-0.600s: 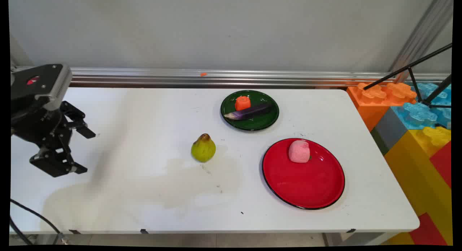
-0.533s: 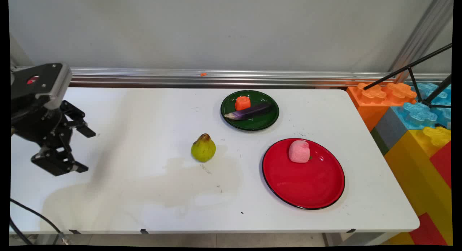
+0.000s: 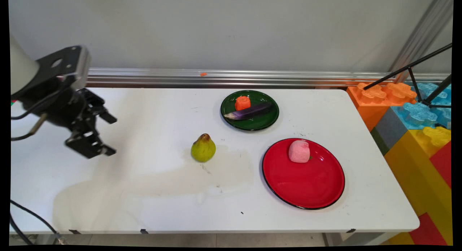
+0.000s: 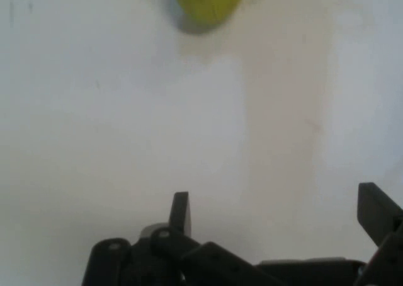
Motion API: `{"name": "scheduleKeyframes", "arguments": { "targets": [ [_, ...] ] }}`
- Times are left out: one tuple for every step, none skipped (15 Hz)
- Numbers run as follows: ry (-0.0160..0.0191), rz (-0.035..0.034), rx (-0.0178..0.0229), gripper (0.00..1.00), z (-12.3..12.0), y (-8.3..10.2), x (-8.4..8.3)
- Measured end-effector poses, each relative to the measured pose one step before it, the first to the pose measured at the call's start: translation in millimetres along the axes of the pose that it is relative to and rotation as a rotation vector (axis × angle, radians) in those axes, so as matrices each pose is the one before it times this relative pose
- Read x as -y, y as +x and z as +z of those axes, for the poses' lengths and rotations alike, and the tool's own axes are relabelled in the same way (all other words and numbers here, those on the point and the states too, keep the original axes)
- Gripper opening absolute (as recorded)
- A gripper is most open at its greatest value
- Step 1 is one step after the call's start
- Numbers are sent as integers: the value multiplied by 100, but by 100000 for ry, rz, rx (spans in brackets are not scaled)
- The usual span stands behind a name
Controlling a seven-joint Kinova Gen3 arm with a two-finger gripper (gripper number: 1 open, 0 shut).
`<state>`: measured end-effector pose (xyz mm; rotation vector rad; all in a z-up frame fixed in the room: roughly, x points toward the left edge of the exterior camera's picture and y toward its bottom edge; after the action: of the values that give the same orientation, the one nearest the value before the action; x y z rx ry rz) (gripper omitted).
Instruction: Pick up the mandarin from the green plate
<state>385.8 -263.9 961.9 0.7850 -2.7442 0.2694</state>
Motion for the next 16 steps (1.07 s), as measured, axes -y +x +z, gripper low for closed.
{"name": "scheduleKeyframes", "arguments": {
  "targets": [
    [570, -1121, -1447, 100, 222, 698, 318],
    [541, -1159, -1516, 100, 314, 876, 371],
    [458, -1046, -1496, 100, 355, 944, 390],
    [404, -800, -1325, 100, 339, 881, 366],
    [382, -792, -1204, 100, 373, 856, 359],
    [557, -996, -1321, 100, 454, 1025, 467],
    [643, -811, -1280, 100, 496, 1080, 489],
    [327, -451, -675, 100, 301, 622, 272],
    [519, -616, -941, 100, 485, 970, 430],
    [508, -751, -887, 100, 608, 1108, 501],
    [481, -859, -778, 100, 622, 1069, 513],
    [535, -933, -553, 100, 629, 1039, 543],
    [401, -749, -462, 100, 557, 852, 478],
    [468, -957, -529, 100, 642, 951, 579],
    [338, -1039, -410, 100, 576, 758, 533],
    [200, -676, -286, 100, 369, 467, 340]
  ]
}}
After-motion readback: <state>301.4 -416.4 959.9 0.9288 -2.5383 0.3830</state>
